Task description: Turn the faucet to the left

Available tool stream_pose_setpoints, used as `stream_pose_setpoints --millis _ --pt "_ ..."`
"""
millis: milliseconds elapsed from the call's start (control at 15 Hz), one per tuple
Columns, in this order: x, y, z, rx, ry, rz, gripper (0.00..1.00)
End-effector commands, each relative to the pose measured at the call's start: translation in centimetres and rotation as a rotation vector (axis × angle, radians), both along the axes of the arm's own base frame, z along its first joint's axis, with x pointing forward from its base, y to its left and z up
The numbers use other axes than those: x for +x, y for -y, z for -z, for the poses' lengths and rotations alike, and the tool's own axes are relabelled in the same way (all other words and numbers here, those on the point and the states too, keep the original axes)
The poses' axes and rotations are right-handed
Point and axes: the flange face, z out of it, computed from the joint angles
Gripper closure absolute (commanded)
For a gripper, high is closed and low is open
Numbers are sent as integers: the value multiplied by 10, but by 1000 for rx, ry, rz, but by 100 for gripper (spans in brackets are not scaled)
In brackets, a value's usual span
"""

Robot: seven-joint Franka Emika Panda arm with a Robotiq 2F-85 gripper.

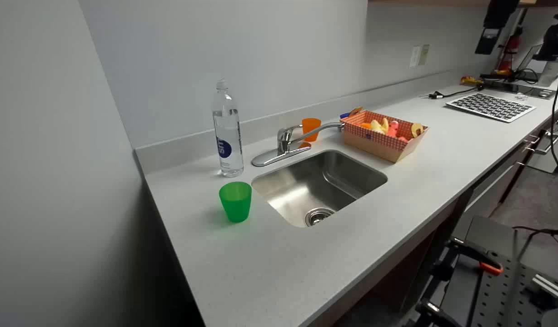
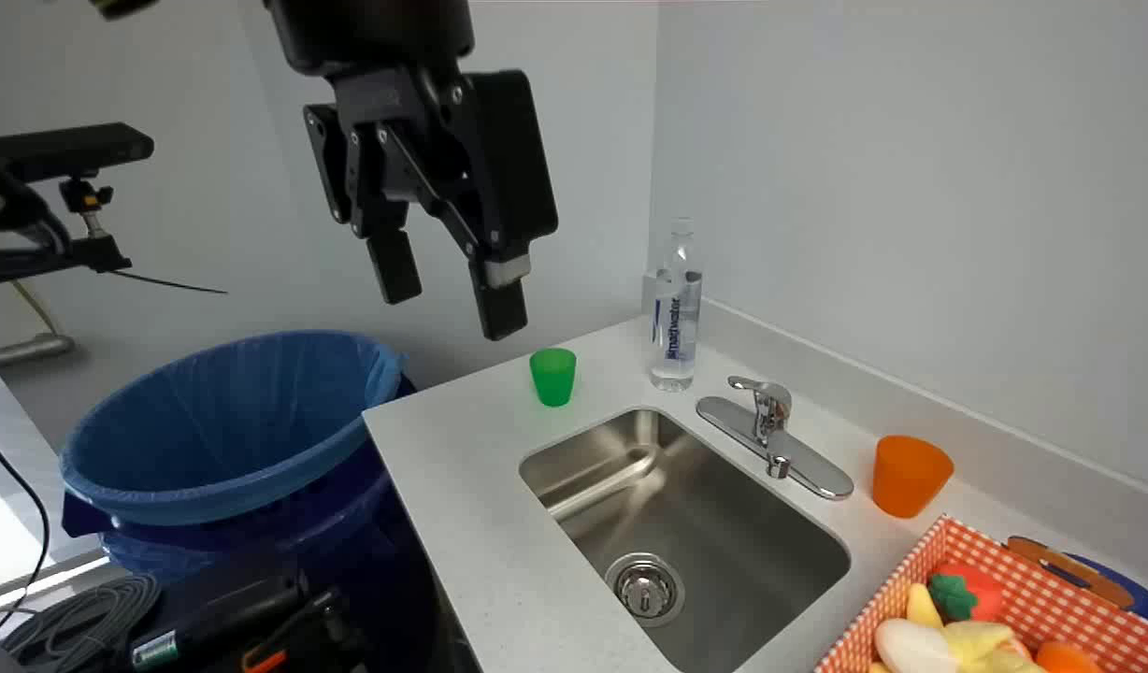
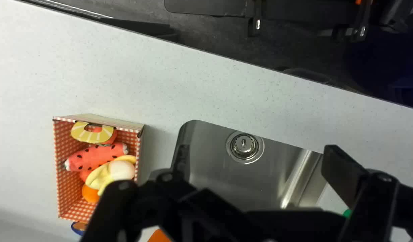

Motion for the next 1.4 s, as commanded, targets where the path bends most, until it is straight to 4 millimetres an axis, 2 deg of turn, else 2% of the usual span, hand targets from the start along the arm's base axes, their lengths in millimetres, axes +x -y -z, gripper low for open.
stream_pose_setpoints --millis 0,1067,1333 --pt "0 0 0 1 -2 0 0" --pt "0 0 0 1 -2 0 0" --pt "9 6 6 -4 -7 30 0"
